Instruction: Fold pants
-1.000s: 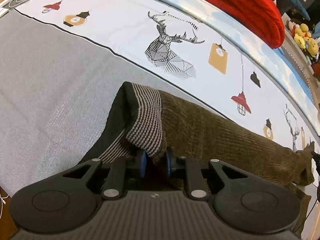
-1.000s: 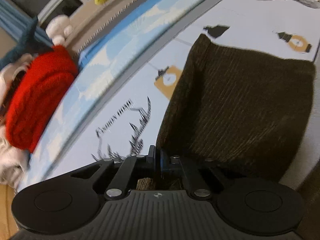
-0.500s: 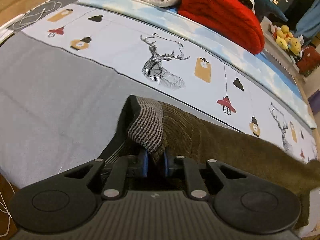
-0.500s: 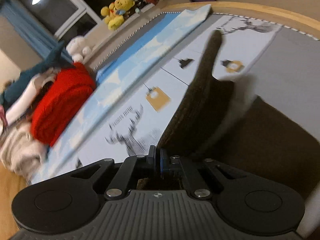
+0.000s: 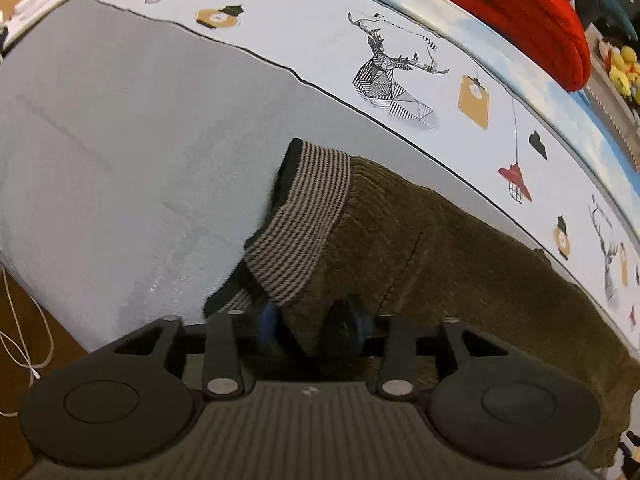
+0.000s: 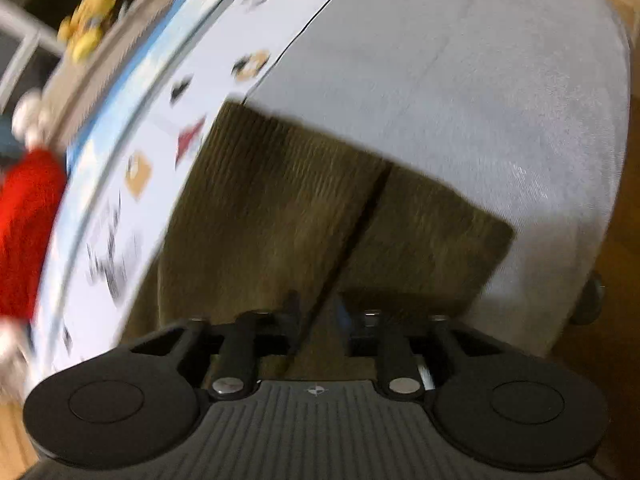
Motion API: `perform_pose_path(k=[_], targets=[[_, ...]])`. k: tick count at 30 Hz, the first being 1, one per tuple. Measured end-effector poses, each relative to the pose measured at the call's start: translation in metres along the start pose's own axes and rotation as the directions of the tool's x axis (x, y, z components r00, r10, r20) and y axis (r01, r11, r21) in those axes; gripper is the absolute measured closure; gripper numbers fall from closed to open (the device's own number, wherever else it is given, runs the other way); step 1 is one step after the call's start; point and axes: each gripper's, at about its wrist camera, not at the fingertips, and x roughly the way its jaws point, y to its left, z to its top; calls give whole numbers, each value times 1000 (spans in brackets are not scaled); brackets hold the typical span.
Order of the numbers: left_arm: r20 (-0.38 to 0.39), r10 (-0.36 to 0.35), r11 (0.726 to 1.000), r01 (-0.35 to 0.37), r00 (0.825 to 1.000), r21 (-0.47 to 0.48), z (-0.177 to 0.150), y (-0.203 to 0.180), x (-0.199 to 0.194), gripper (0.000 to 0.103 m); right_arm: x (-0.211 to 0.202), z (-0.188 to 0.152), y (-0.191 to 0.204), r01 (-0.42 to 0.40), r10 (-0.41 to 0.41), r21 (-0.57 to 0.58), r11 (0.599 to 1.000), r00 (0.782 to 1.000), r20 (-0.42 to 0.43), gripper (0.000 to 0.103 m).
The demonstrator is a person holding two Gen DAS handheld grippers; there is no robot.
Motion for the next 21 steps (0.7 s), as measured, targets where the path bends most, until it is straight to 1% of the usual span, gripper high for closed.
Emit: perform_pose_path(k=[2, 4, 6, 8, 9, 10, 11, 12, 13, 14, 16, 18, 19, 20, 21], targets=[[-11, 0, 1000, 0, 1000, -19, 0, 2, 4, 57, 8, 8, -1, 0, -1, 28, 1000, 999, 32, 69], [-31, -4, 999, 2, 1000, -46, 2, 5, 10, 51, 16, 14, -3, 3, -5, 47, 999, 999, 53, 66], [-48, -8, 998, 5, 999, -61, 3, 7, 17, 48, 22, 20, -8, 5, -9, 69, 998, 998, 66, 65], [-46, -23, 997, 20, 999, -77, 4, 8, 21, 48, 28, 23, -8, 14, -20, 70, 997, 997, 80, 65], [-41, -32, 996, 29, 999, -87, 4, 8, 22, 48, 39, 26, -5, 24, -30, 64, 998, 996, 85, 68], [-35, -38, 995, 35, 999, -93, 5, 8, 22, 50, 41, 27, -3, 37, -41, 51, 998, 995, 89, 88], [-26, -43, 995, 41, 999, -96, 6, 8, 23, 51, 42, 29, -2, 49, -52, 37, 998, 994, 95, 100], [-16, -39, 995, 37, 999, -94, 6, 7, 23, 58, 40, 31, -1, 48, -51, 28, 998, 993, 109, 100], [-5, -27, 996, 27, 1000, -85, 7, 6, 23, 75, 34, 31, -1, 25, -29, 30, 999, 991, 133, 100], [10, -16, 998, 17, 1000, -69, 8, 4, 22, 80, 25, 31, 0, -4, -1, 26, 1000, 987, 163, 101], [57, -44, 997, 47, 997, -62, 9, 2, 11, 86, 0, 31, 11, -66, 71, -29, 997, 967, 246, 101], [117, -78, 996, 84, 990, -40, 7, -1, -8, 87, -33, 29, 22, -120, 147, -100, 988, 932, 332, 101], [156, -104, 994, 109, 982, -21, 5, -2, -20, 88, -49, 26, 25, -129, 172, -138, 982, 913, 370, 101], [183, -125, 992, 128, 975, -6, 4, -3, -29, 88, -64, 23, 25, -122, 180, -168, 978, 899, 398, 101], [202, -133, 991, 133, 970, 14, 2, -3, -36, 88, -76, 20, 21, -100, 171, -185, 978, 893, 417, 101]])
